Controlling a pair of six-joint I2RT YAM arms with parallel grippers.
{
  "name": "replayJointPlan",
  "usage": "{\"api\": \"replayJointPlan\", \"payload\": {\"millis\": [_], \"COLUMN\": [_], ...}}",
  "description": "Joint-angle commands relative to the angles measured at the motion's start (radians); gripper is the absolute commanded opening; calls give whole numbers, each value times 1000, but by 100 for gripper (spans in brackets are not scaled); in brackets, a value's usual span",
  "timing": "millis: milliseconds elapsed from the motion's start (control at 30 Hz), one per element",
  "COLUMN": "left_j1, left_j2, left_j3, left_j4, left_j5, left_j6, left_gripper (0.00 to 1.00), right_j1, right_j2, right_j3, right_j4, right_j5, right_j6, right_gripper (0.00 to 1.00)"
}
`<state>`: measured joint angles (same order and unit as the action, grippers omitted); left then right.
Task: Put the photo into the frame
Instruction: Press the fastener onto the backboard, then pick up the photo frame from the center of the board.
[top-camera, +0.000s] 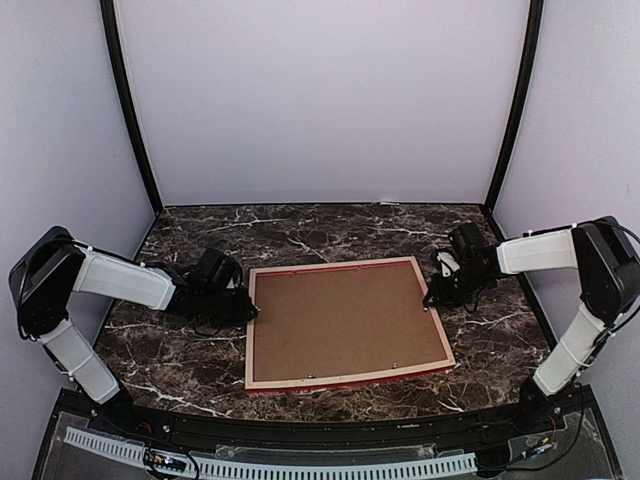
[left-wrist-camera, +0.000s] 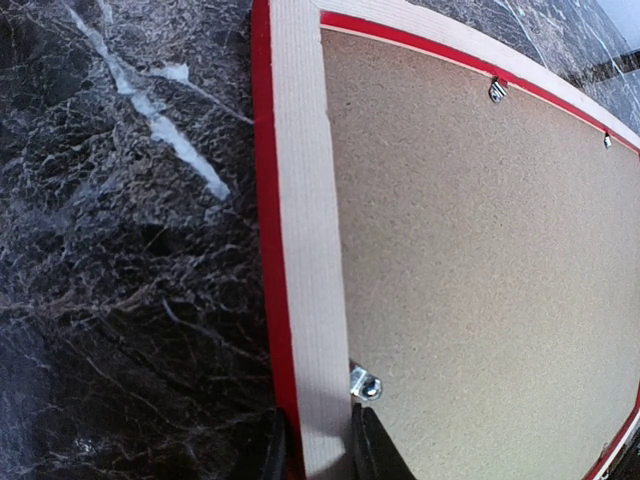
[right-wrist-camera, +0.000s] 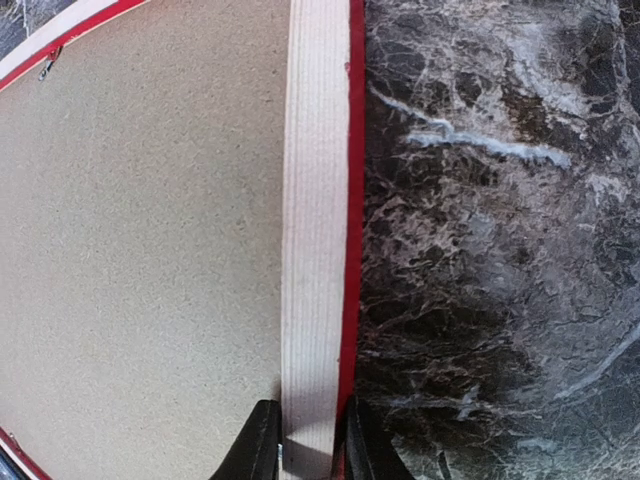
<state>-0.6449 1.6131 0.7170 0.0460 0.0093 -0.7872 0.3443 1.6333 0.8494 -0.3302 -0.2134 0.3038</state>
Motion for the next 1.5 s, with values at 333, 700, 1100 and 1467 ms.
{"api": "replayJointPlan", "payload": {"millis": [333, 700, 1100, 1467], "left_j1": [-7, -9, -8, -123], "left_j2": [-6, -38, -117, -196], "left_j3": [-35, -16, 80, 134], "left_j4": [-67, -86, -189, -173], "left_j5": [9, -29, -91, -168], "left_j6": [-2, 8, 164, 347], "left_gripper": [35, 62, 81, 86], "right_j1": [-55, -58, 0, 107], "right_j2": [4, -114, -242, -214], "right_j3": [-36, -115, -289, -270], "right_j4": [3, -14, 28, 16], "right_j5": [-165, -89, -16, 167], "right_j6": [-3, 54, 149, 174], "right_gripper": [36, 56, 49, 29]}}
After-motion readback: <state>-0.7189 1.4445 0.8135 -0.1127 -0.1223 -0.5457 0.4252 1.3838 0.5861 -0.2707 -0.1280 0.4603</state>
